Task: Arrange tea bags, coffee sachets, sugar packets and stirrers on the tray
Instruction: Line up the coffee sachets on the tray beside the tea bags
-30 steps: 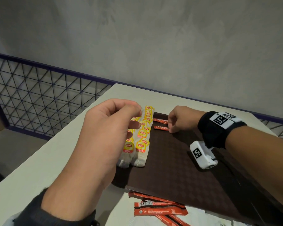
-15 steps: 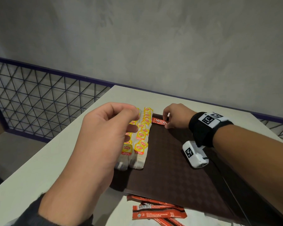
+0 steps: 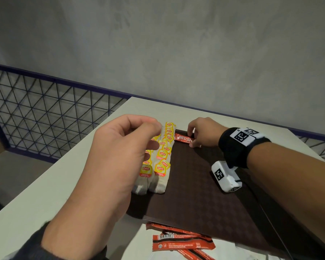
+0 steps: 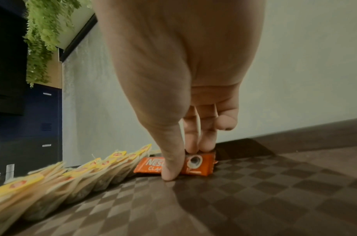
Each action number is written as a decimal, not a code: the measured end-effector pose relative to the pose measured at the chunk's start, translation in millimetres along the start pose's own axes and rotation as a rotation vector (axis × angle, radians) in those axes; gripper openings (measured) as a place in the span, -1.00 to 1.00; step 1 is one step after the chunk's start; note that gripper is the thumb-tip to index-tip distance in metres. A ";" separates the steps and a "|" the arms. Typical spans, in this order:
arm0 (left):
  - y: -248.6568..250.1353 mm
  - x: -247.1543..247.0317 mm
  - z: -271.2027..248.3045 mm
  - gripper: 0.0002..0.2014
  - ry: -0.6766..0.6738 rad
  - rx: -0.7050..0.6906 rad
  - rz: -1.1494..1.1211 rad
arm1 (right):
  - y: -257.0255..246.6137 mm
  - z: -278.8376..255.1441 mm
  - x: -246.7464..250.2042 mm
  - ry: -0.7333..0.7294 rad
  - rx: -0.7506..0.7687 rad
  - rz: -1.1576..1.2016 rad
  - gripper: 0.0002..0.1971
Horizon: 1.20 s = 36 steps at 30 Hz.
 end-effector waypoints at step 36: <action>2.9 2.7 2.5 -0.77 0.048 -0.019 0.007 | -1.9 6.6 -3.5 0.040 0.045 -0.061 -0.85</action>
Point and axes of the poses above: each hand's wrist, its own z-axis towards the middle knuckle, its own x-axis out of the back of the hand, y = z × x, the point moved 1 cm from there along z, towards the middle knuckle, and after that the axes turned 2 degrees about -y, right-handed, at the moved point
